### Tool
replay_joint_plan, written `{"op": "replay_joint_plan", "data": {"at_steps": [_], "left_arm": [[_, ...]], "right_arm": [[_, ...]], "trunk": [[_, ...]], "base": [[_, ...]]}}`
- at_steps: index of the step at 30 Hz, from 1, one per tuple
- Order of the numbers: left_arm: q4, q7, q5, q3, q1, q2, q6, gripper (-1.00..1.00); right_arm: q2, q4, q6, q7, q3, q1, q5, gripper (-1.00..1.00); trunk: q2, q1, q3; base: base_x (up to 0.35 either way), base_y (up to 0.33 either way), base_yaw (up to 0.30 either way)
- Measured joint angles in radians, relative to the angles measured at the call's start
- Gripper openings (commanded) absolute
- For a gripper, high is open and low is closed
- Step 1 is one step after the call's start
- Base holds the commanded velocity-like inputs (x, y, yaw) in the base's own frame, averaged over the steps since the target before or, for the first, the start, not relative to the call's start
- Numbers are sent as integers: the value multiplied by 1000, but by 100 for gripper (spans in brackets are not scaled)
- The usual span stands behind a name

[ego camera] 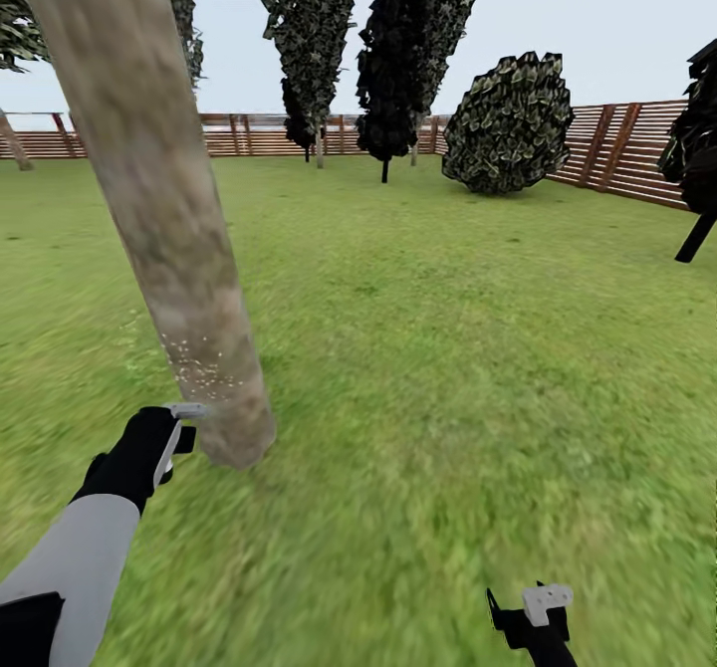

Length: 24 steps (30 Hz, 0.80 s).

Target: In the garden, pick up the pesticide atomizer on the floor and spray pesticide onto both trees until each tree trunk is fully covered.

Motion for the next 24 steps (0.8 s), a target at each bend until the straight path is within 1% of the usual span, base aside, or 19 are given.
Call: {"op": "replay_joint_plan", "data": {"at_steps": [5, 7, 10, 13, 15, 17, 20, 23, 24], "left_arm": [[-2, 0, 0, 0, -1, -2, 0, -100], [-16, 1, -1, 0, -6, -3, 4, -100], [-37, 1, -1, 0, -13, -3, 35, -100], [-56, 1, -2, 0, -22, -4, 52, -100], [-116, -2, -5, 0, -28, -4, 111, -100], [-159, -2, -3, 0, -29, -6, 145, -100], [-174, -2, -2, -1, -29, -20, 155, -100], [-175, -3, -3, -2, -26, -26, 157, -100], [-175, -2, -1, -12, -26, -30, 157, -100]], "right_arm": [[0, 1, 0, 0, 0, 0, 0, 100], [0, 1, 0, 0, 0, 0, 0, 100], [0, 1, 0, 0, 0, 0, 0, 100], [0, 1, 0, 0, 0, 0, 0, 100], [0, 1, 0, 0, 0, 0, 0, 100], [0, 1, 0, 0, 0, 0, 1, 100], [0, 1, 0, 0, 0, 0, 0, 100], [0, 1, 0, 0, 0, 0, 1, 100], [0, 1, 0, 0, 0, 0, 1, 100]], "trunk": [[0, 0, 0], [0, 0, 0], [0, 1, 0], [0, 0, 0], [0, 0, 0], [0, 0, 0], [0, 0, 0], [0, 0, 0], [0, 0, 0]], "base": [[15, -268, 0], [-74, -272, 0], [-123, -269, 86], [-18, -271, 206], [135, -251, 266], [206, -211, 273], [235, -191, 275], [241, -186, 275], [242, -186, 276]]}}
